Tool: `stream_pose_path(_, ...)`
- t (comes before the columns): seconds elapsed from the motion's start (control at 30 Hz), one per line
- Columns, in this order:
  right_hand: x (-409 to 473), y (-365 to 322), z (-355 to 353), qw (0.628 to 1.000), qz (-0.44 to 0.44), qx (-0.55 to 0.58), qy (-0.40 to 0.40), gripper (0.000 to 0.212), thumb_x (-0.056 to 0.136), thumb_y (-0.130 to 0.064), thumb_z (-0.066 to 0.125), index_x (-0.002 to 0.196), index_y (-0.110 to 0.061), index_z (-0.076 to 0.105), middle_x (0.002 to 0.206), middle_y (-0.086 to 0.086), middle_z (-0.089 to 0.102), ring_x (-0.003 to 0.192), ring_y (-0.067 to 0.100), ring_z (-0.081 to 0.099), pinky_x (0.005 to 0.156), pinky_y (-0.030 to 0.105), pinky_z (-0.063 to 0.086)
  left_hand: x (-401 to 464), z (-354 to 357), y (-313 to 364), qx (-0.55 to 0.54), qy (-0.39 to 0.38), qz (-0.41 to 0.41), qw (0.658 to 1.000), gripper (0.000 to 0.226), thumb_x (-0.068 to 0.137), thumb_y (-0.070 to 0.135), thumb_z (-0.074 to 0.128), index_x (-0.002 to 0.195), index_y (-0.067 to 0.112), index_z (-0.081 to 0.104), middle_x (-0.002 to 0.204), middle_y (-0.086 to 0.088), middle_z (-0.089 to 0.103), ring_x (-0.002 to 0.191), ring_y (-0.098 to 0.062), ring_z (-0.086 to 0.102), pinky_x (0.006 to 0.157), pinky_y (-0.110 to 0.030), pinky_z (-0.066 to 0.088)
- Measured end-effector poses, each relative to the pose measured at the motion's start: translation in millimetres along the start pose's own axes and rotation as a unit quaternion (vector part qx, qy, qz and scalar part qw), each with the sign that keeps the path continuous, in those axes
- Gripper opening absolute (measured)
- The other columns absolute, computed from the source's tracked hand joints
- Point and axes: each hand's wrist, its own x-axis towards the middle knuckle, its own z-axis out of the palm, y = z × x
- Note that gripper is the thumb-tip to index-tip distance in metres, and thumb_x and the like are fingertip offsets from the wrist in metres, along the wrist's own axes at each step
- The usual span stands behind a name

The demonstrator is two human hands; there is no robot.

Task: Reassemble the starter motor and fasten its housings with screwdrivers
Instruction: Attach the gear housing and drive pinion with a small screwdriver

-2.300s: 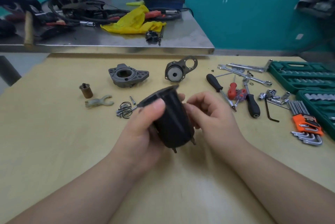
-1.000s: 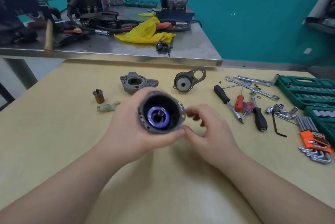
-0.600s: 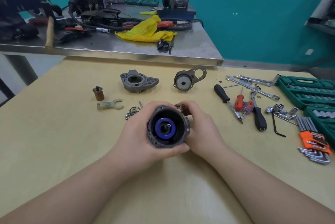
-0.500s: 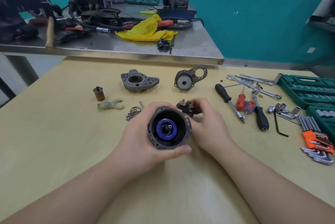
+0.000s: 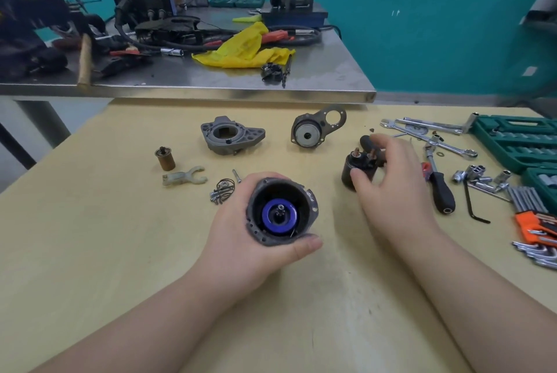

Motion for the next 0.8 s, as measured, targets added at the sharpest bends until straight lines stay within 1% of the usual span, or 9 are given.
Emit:
stream_pose_path(0.07, -18, -16, -7, 0.996, -0.039, 0.086, -0.005, 0.033, 0.094, -0.036, 0.069, 0.125, -0.039, 0.06, 0.107, -0.016, 0.067, 0.099, 0.006, 0.063, 0.084, 0.02, 0.049, -1, 1, -5, 0.051, -0.033, 0.021, 0.998, 0.078, 0.062, 0.039, 0.104, 0.129, 0.033, 0.065, 0.129, 0.011, 0.07, 0.127, -0.018, 0.065, 0.102, -0.027, 0.053)
stream_pose_path(0.13, -36, -30, -10, 0.983, -0.037, 0.172, -0.059, 0.019, 0.093, -0.049, 0.064, 0.11, -0.041, 0.066, 0.088, -0.011, 0.071, 0.082, 0.012, 0.067, 0.071, 0.024, 0.052, 0, 2, -10, 0.109, -0.068, 0.051, 0.99, 0.085, 0.064, 0.035, 0.105, 0.137, 0.033, 0.062, 0.14, 0.018, 0.063, 0.14, -0.017, 0.055, 0.114, -0.031, 0.046)
stream_pose_path(0.27, -56, -44, -6, 0.949, -0.043, 0.226, -0.215, 0.031, 0.093, -0.059, 0.061, 0.116, -0.04, 0.069, 0.086, 0.0, 0.076, 0.08, 0.023, 0.073, 0.074, 0.052, 0.06, 6, 3, -15, 0.113, -0.088, 0.059, 0.988, 0.088, 0.066, 0.03, 0.104, 0.141, 0.04, 0.058, 0.156, 0.025, 0.051, 0.155, -0.004, 0.036, 0.122, -0.018, 0.031)
stream_pose_path(0.33, -58, -46, -3, 0.943, -0.044, 0.221, -0.246, 0.032, 0.093, -0.058, 0.063, 0.121, -0.043, 0.065, 0.091, 0.002, 0.079, 0.083, 0.022, 0.075, 0.075, 0.054, 0.061, 8, 1, -15, 0.088, -0.096, 0.042, 0.991, 0.094, 0.068, 0.026, 0.104, 0.146, 0.043, 0.053, 0.16, 0.026, 0.045, 0.156, 0.0, 0.033, 0.122, -0.016, 0.031)
stream_pose_path(0.4, -60, -48, -1, 0.943, -0.027, 0.235, -0.236, 0.023, 0.094, -0.05, 0.065, 0.117, -0.047, 0.065, 0.081, 0.006, 0.077, 0.072, 0.026, 0.073, 0.069, 0.054, 0.06, 10, 1, -13, 0.09, -0.112, 0.021, 0.989, 0.103, 0.071, 0.027, 0.102, 0.151, 0.051, 0.042, 0.161, 0.028, 0.042, 0.157, 0.003, 0.029, 0.124, -0.017, 0.029)
stream_pose_path(0.53, -61, -46, 2, 0.945, -0.009, 0.271, -0.185, 0.023, 0.101, -0.024, 0.07, 0.114, -0.042, 0.072, 0.059, 0.0, 0.066, 0.049, 0.008, 0.054, 0.052, 0.02, 0.044, 16, -2, -9, 0.153, -0.164, 0.022, 0.974, 0.114, 0.082, 0.031, 0.093, 0.16, 0.055, 0.014, 0.143, 0.066, 0.012, 0.159, 0.008, 0.012, 0.123, -0.007, 0.017)
stream_pose_path(0.6, -58, -45, 2, 0.938, 0.027, 0.294, -0.181, 0.032, 0.103, -0.013, 0.069, 0.11, -0.043, 0.076, 0.059, 0.002, 0.067, 0.046, 0.008, 0.053, 0.048, 0.017, 0.042, 18, -18, -10, 0.193, -0.193, 0.041, 0.961, 0.114, 0.087, 0.016, 0.083, 0.162, 0.055, 0.007, 0.143, 0.069, -0.001, 0.157, 0.014, 0.002, 0.119, -0.002, 0.009)
stream_pose_path(0.7, -54, -42, 3, 0.93, 0.072, 0.319, -0.168, 0.039, 0.102, -0.011, 0.064, 0.101, -0.047, 0.079, 0.065, 0.004, 0.072, 0.046, 0.011, 0.054, 0.043, 0.019, 0.044, 23, -58, -18, 0.254, -0.101, 0.094, 0.957, 0.1, 0.083, 0.008, 0.069, 0.163, 0.049, 0.023, 0.161, 0.036, 0.031, 0.157, 0.003, 0.023, 0.122, -0.01, 0.019)
stream_pose_path(0.8, -53, -39, 7, 0.922, 0.097, 0.344, -0.15, 0.029, 0.098, -0.02, 0.065, 0.103, -0.044, 0.079, 0.072, 0.012, 0.075, 0.049, 0.017, 0.058, 0.043, 0.025, 0.047, 38, -89, -31, 0.286, 0.041, 0.038, 0.957, 0.072, 0.087, 0.012, 0.078, 0.15, 0.037, 0.055, 0.14, 0.018, 0.058, 0.135, -0.008, 0.049, 0.106, -0.01, 0.039)
